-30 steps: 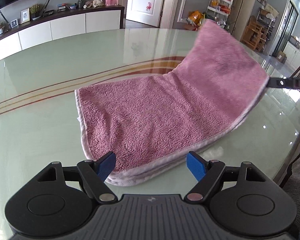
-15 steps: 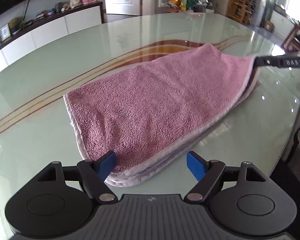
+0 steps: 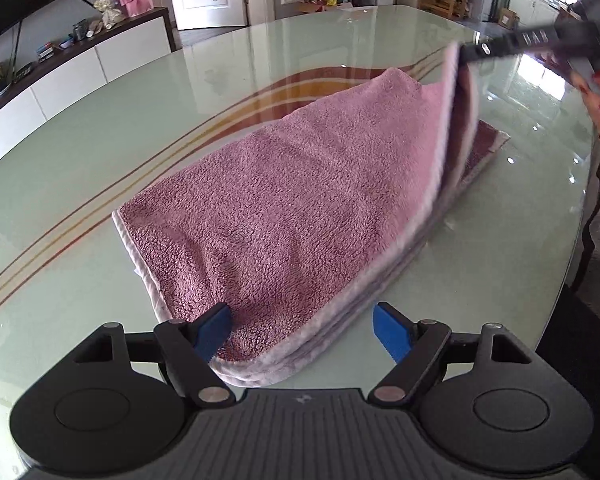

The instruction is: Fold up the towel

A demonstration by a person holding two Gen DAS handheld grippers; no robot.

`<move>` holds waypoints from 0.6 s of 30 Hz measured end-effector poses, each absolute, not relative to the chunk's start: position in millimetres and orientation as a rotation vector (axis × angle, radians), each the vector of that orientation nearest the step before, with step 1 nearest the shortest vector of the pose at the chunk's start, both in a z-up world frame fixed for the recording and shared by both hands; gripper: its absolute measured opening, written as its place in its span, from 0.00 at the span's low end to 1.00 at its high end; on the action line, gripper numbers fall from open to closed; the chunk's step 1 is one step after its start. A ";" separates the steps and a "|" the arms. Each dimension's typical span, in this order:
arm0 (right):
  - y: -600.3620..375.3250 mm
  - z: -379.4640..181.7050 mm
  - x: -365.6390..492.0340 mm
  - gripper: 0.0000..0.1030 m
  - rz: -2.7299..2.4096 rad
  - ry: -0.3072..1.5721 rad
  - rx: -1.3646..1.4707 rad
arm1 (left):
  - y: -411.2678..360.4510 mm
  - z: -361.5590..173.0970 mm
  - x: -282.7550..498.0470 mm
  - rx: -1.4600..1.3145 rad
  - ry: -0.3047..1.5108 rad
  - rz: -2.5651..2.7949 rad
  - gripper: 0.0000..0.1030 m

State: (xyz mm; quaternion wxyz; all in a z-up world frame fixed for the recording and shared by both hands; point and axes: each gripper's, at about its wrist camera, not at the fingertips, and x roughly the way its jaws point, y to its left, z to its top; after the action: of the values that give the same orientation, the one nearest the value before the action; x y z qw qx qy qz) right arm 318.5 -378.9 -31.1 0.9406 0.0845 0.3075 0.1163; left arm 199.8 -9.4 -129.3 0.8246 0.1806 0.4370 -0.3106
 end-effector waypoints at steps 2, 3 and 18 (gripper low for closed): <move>-377.0 -23.2 329.5 0.03 0.246 0.604 0.173 | -9.2 -130.6 200.8 0.401 0.936 -0.678 0.78; -375.9 -19.9 334.1 0.03 0.249 0.596 0.174 | -8.9 -130.9 201.4 0.405 0.937 -0.685 0.78; -365.4 5.6 379.9 0.03 0.310 0.529 0.243 | 17.9 -125.7 238.6 0.177 1.052 -0.647 0.31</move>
State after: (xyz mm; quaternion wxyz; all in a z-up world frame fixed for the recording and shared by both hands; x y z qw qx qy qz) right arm 379.9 -365.4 5.6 0.9462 0.1192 0.2597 0.1521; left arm 238.6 17.9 -125.7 0.8116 0.0828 0.4927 -0.3029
